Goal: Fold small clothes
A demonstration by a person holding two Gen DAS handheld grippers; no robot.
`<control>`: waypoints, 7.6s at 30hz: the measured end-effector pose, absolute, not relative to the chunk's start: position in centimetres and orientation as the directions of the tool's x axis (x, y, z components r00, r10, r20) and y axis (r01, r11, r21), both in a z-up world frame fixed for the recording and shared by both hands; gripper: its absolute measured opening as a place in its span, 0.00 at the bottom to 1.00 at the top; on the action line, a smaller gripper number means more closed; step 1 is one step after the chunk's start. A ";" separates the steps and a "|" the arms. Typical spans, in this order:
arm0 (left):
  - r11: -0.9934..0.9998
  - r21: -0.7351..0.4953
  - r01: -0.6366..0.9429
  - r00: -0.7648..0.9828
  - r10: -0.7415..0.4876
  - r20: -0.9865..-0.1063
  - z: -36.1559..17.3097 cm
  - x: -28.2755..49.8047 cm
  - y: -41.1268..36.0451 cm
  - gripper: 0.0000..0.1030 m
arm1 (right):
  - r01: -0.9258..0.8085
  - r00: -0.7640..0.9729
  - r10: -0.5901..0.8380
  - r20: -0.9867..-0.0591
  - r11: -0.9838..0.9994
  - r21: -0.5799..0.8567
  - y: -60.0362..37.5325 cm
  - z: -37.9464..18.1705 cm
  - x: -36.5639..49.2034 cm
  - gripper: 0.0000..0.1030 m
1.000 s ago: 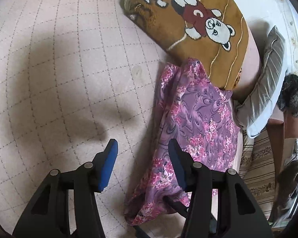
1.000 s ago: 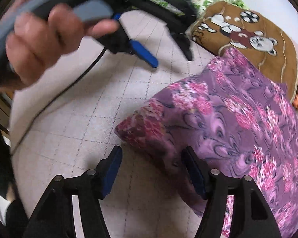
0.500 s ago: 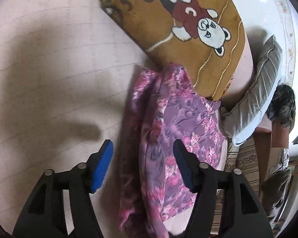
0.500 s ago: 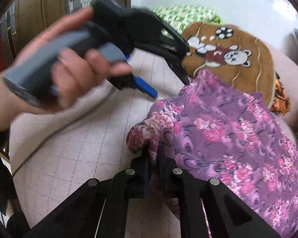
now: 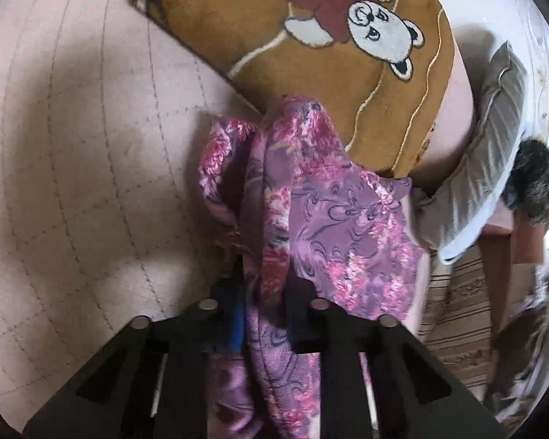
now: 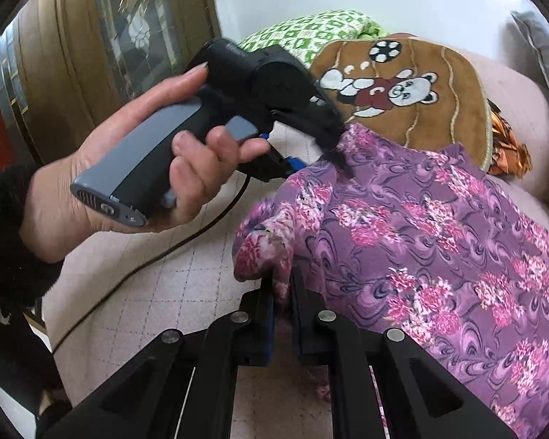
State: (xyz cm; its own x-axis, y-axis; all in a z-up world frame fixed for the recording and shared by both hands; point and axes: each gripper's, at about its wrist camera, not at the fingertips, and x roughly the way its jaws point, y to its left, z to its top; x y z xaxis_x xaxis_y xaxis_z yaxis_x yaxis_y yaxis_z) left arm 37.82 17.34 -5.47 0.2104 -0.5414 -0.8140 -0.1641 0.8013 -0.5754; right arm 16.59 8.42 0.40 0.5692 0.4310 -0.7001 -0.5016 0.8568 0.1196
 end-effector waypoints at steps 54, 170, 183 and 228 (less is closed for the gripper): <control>0.980 -0.107 0.168 0.029 -0.114 -0.993 -3.4 36.5 -12.1 0.64 | -0.152 0.529 0.670 -0.521 0.678 0.719 -16.7 -4.7 15.9 0.70; 0.932 -0.358 0.052 0.222 -0.360 -0.906 -3.5 25.9 -2.6 0.60 | 0.192 0.592 0.512 -0.622 0.660 0.726 -36.3 -3.6 17.8 0.51; 0.933 -0.358 0.044 0.174 -0.360 -0.917 -5.6 20.8 -4.2 0.31 | 0.053 0.579 0.565 -0.588 0.694 0.718 -31.3 -2.2 13.3 0.10; 0.961 -0.268 0.072 0.292 -0.278 -0.915 -4.7 34.3 -6.4 0.69 | 0.107 0.570 0.314 -0.759 0.888 0.448 -30.9 -2.3 30.4 0.25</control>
State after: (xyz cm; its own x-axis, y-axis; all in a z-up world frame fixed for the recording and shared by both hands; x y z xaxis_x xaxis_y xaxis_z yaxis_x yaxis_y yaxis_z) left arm 34.26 -6.41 -4.66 0.2923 -0.2775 -0.9152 0.0715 0.9606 -0.2684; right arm 30.45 -30.92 -2.33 0.5702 0.3145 -0.7590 0.1070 0.8875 0.4482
